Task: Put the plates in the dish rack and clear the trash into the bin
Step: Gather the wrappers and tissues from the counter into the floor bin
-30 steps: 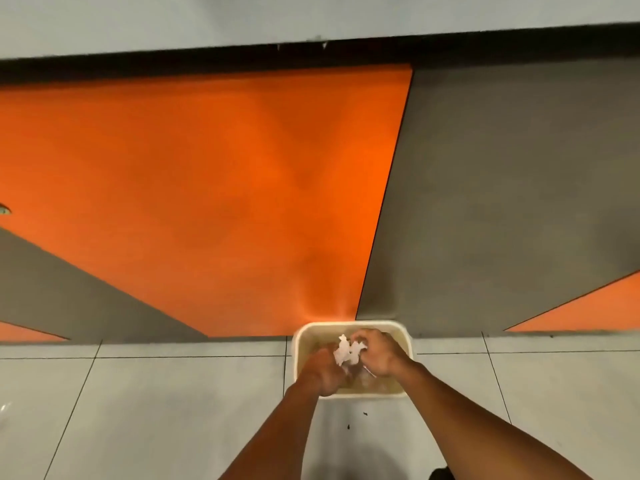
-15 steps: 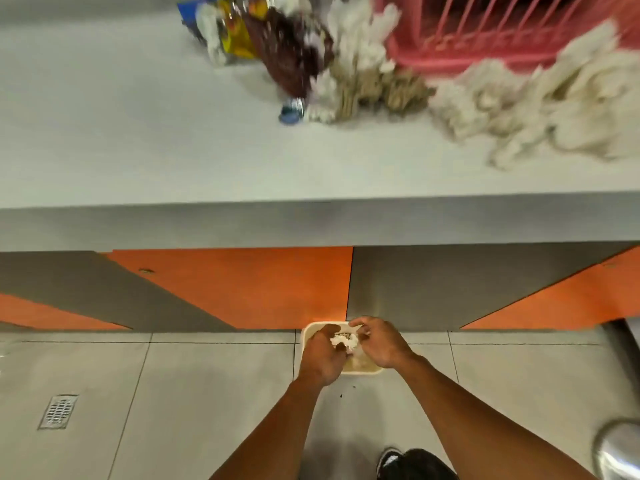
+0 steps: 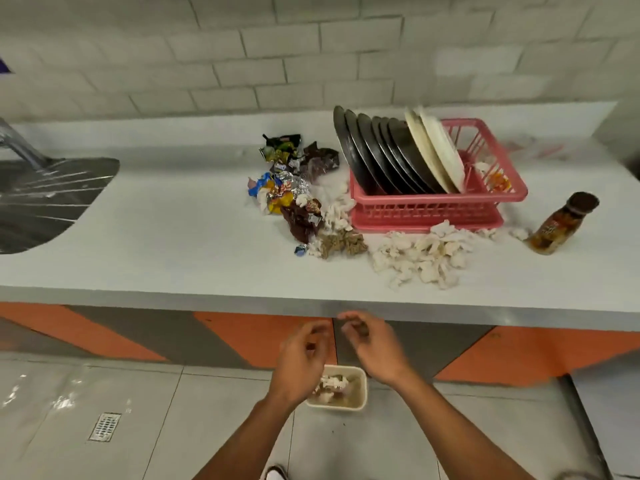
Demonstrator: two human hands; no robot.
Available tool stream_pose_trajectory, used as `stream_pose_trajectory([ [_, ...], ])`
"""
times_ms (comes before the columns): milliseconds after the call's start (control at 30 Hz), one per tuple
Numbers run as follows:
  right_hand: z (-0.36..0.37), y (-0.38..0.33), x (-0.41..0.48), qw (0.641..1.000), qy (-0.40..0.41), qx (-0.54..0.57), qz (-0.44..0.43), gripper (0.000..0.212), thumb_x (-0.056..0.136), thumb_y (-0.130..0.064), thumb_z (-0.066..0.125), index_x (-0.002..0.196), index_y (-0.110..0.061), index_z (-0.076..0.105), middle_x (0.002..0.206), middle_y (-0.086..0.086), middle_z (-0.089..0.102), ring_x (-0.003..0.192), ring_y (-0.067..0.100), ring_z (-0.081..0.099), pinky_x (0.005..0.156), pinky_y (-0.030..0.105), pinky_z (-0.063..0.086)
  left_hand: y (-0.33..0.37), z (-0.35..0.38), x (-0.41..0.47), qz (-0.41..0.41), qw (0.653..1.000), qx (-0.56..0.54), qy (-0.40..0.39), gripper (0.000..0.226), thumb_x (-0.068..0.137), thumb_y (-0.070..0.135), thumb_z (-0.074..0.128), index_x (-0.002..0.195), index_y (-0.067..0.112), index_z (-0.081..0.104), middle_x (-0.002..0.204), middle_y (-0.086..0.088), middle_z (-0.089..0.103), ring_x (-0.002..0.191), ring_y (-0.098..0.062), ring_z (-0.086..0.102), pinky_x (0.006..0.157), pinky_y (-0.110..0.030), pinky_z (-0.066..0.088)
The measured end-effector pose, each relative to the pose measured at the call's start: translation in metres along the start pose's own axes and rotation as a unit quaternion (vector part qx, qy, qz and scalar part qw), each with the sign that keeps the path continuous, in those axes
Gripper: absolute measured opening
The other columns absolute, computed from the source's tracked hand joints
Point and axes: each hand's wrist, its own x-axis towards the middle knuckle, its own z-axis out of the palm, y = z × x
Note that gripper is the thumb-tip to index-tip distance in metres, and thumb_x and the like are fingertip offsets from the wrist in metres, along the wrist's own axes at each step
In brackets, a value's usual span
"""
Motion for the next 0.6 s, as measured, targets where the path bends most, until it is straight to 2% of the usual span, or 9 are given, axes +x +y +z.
stream_pose_trajectory([
  [67, -0.018, -0.03, 0.001, 0.999, 0.004, 0.008, -0.035, 0.021, 0.101, -0.021, 0.061, 0.113, -0.037, 0.069, 0.107, -0.019, 0.07, 0.096, -0.005, 0.064, 0.083, 0.013, 0.051, 0.024, -0.02, 0.001, 0.031, 0.999, -0.013, 0.035, 0.021, 0.099, 0.021, 0.062, 0.115, 0.031, 0.068, 0.113, 0.016, 0.069, 0.095, 0.0, 0.066, 0.079, -0.018, 0.055],
  [167, -0.034, -0.073, 0.011, 0.996, -0.004, 0.03, -0.082, 0.021, 0.101, -0.022, 0.061, 0.116, -0.035, 0.068, 0.104, -0.016, 0.068, 0.092, -0.006, 0.062, 0.074, 0.008, 0.048, 0.052, -0.052, 0.006, 0.059, 0.994, -0.023, 0.085, 0.021, 0.098, 0.019, 0.062, 0.115, 0.03, 0.069, 0.115, 0.018, 0.068, 0.102, 0.001, 0.064, 0.082, -0.014, 0.053],
  [367, -0.034, -0.15, 0.052, 0.985, -0.004, 0.054, -0.165, 0.021, 0.099, -0.024, 0.064, 0.119, -0.029, 0.069, 0.101, -0.009, 0.069, 0.091, -0.001, 0.064, 0.075, 0.009, 0.048, 0.08, -0.123, 0.03, 0.092, 0.986, -0.019, 0.136, 0.02, 0.099, 0.019, 0.06, 0.113, 0.03, 0.071, 0.113, 0.02, 0.068, 0.107, 0.002, 0.062, 0.081, -0.009, 0.05],
  [467, -0.023, -0.17, 0.074, 0.984, -0.014, 0.06, -0.17, 0.02, 0.097, -0.024, 0.066, 0.117, -0.03, 0.069, 0.098, -0.006, 0.071, 0.091, 0.007, 0.067, 0.08, 0.018, 0.053, 0.08, -0.16, 0.05, 0.089, 0.985, -0.009, 0.145, 0.02, 0.099, 0.02, 0.06, 0.112, 0.031, 0.07, 0.112, 0.024, 0.068, 0.106, 0.006, 0.061, 0.08, -0.006, 0.048],
  [533, -0.02, -0.179, 0.094, 0.984, -0.015, 0.062, -0.164, 0.021, 0.096, -0.024, 0.068, 0.116, -0.029, 0.069, 0.098, -0.006, 0.071, 0.09, 0.009, 0.068, 0.081, 0.026, 0.057, 0.074, -0.183, 0.07, 0.082, 0.986, -0.002, 0.146, 0.02, 0.099, 0.021, 0.06, 0.111, 0.033, 0.07, 0.111, 0.025, 0.068, 0.105, 0.005, 0.062, 0.08, -0.007, 0.048],
  [600, -0.018, -0.191, 0.12, 0.986, -0.001, 0.063, -0.157, 0.02, 0.095, -0.024, 0.069, 0.115, -0.03, 0.07, 0.097, -0.007, 0.073, 0.089, 0.007, 0.069, 0.079, 0.028, 0.059, 0.064, -0.206, 0.099, 0.077, 0.987, 0.007, 0.144, 0.02, 0.099, 0.02, 0.06, 0.11, 0.033, 0.07, 0.111, 0.024, 0.068, 0.105, 0.002, 0.063, 0.08, -0.011, 0.05],
])
